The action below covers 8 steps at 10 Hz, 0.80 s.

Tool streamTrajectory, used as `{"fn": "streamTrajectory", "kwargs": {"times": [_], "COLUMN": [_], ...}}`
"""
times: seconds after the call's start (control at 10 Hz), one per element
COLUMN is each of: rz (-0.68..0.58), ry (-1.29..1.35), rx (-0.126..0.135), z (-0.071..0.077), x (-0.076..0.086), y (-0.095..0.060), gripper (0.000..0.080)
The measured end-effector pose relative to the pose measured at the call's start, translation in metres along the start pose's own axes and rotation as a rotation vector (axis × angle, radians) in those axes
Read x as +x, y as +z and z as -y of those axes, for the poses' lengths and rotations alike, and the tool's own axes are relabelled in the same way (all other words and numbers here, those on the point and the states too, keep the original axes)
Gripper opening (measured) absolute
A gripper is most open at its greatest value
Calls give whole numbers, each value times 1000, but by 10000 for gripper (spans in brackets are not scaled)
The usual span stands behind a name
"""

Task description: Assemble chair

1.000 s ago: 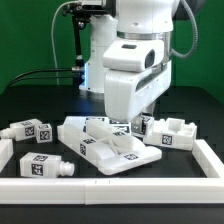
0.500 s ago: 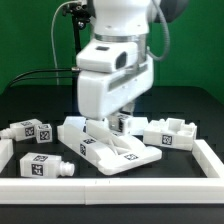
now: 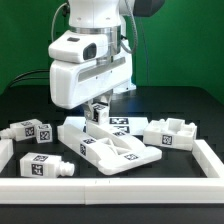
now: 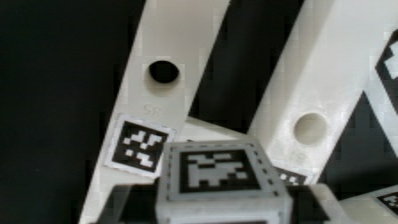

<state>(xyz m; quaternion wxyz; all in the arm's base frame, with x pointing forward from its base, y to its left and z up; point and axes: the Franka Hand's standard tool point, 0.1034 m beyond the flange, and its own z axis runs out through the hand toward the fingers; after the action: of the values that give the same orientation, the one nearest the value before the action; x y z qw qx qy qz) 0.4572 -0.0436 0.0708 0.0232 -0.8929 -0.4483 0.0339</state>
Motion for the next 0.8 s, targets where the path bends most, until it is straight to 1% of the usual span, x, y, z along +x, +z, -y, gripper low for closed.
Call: {"fn": "streamTrajectory", "kwargs": {"times": [0.1,0.2,0.3,0.4,0.5,0.6,0.8], "rz": [0,3,13,24,31,40,41], "ry": [1,22,63,107,140,164,160], "rx": [0,2,9,20,28,44,44], "z": [0,0,7,13,17,19,19], "x": [0,-5,-33,-57,-73,-77,-76], "y": [0,1,4,7,11,13,13], "gripper": [282,282,282,282,282,282,282]}}
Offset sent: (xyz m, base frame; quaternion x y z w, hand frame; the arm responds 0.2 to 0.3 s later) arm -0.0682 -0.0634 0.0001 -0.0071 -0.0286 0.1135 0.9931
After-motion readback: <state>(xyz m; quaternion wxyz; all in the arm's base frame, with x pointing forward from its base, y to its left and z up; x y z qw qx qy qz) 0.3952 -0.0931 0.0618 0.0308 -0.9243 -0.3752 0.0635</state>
